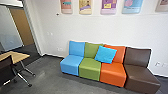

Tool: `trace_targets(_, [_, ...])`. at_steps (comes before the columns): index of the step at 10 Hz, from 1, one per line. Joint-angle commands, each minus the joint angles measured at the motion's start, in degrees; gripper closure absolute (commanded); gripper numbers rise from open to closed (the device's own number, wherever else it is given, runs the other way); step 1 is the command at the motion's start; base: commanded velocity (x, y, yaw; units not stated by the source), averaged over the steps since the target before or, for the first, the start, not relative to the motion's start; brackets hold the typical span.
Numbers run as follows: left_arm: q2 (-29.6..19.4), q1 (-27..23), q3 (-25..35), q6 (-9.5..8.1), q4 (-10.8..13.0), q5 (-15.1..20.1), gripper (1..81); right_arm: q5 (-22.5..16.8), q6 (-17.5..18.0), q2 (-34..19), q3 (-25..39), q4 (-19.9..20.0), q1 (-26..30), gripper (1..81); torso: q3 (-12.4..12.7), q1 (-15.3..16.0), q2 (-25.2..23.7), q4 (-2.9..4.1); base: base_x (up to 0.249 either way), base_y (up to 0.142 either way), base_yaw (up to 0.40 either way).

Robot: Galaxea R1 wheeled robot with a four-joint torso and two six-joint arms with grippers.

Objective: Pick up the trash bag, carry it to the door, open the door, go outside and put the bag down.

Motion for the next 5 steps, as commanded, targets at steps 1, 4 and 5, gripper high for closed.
trace_targets(1, [0.07, -3.81, -0.03, 0.48, 0.42, 3.79, 81.1, -3.27, -0.19, -0.59, -0.07, -0.36, 3.06, 1.0, -0.02, 0.02, -0.11, 0.00, 0.000, 0.000, 0.000])
trace_targets(4, [0.15, -4.34, -0.03, 0.40, 0.24, 3.88, 81.1, -3.27, -0.19, -0.24, -1.56, -0.36, 3.15, 1.0, 0.29, -0.09, 0.66, 0.00, 0.000, 0.000, 0.000])
trace_targets(5, [0.33, -4.51, -0.03, 0.40, 0.16, 4.05, 81.1, -3.27, -0.19, 0.20, -2.00, -0.36, 3.15, 1.0, 3.24, -0.13, 0.66, 0.00, 0.000, 0.000, 0.000])
